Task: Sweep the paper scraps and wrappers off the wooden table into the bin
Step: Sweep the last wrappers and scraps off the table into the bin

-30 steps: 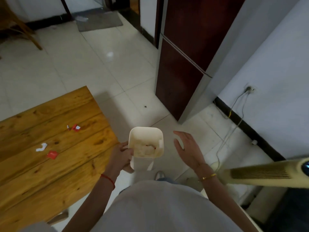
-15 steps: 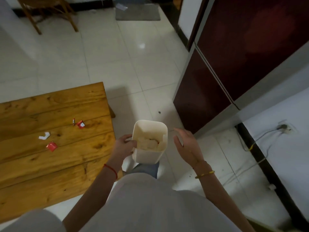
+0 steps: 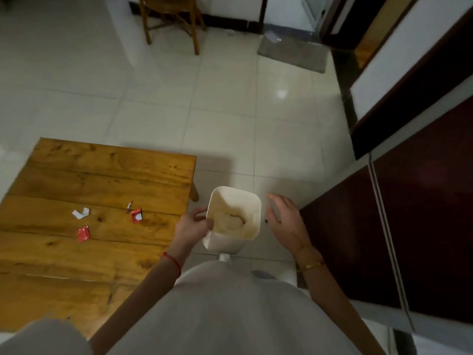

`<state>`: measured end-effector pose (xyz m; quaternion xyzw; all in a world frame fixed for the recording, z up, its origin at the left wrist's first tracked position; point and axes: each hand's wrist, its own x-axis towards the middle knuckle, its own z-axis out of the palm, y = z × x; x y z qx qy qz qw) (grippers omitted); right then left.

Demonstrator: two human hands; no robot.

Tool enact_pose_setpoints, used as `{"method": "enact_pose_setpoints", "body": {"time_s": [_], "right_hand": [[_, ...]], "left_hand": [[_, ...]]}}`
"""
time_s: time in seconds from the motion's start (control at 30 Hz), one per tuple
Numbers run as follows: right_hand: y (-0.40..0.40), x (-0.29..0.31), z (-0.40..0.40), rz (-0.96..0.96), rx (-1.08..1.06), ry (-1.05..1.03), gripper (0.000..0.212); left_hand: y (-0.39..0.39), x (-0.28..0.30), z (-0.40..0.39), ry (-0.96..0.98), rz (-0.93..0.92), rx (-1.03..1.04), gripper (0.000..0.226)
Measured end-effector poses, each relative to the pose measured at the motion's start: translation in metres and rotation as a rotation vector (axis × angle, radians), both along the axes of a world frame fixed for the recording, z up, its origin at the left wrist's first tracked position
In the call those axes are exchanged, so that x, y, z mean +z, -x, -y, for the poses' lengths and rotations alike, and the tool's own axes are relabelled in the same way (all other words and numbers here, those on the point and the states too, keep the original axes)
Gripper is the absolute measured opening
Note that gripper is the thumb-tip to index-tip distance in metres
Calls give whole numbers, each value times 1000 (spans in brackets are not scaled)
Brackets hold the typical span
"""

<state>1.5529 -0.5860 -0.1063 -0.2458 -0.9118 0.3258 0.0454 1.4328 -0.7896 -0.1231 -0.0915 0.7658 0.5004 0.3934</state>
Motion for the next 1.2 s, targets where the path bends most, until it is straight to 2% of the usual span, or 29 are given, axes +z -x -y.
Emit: {"method": "enact_pose_setpoints", "body": {"time_s": [0.37, 0.57, 0.7, 0.9, 1.2], "right_hand": [[161, -7, -50, -1, 460, 25, 34], [244, -17, -63, 44, 815, 22, 37], [293, -22, -61, 75, 1112, -37, 37], [342, -43, -30, 119, 1413, -79, 40], [373, -128, 67, 192, 1644, -140, 48]], "left_hand": [[57, 10, -19, 47, -10, 388, 57], [57, 0, -36, 53, 27, 713, 64], [45, -9, -59, 56, 71, 977, 61], [28, -37, -86, 34, 141, 1292, 48], [14, -96, -98, 57, 269, 1440, 51]]}}
